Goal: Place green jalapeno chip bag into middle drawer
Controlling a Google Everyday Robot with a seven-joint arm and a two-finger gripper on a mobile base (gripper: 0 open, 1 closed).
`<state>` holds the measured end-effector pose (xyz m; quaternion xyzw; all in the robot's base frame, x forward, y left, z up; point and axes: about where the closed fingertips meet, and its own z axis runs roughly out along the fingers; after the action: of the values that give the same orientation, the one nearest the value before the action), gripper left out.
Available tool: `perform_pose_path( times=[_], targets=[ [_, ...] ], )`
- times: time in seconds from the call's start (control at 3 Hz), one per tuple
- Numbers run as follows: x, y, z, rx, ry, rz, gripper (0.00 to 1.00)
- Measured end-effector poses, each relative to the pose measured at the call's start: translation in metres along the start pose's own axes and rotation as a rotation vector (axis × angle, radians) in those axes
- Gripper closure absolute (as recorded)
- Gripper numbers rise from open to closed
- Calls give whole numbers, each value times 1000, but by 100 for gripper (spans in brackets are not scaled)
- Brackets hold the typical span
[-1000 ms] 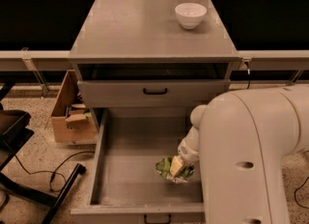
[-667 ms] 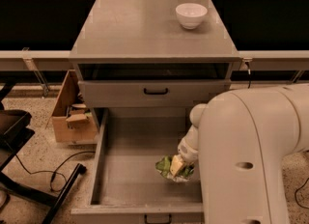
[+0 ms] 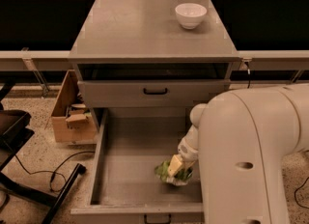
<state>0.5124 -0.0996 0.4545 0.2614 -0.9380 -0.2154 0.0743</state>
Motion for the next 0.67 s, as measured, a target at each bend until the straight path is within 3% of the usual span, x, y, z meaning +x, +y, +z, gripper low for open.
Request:
perform_pose_path(
  times=[0.33, 0.67],
  targets=[
    [0, 0, 0, 0, 0, 0, 1],
    [0, 0, 0, -1, 1, -1, 0]
  ],
)
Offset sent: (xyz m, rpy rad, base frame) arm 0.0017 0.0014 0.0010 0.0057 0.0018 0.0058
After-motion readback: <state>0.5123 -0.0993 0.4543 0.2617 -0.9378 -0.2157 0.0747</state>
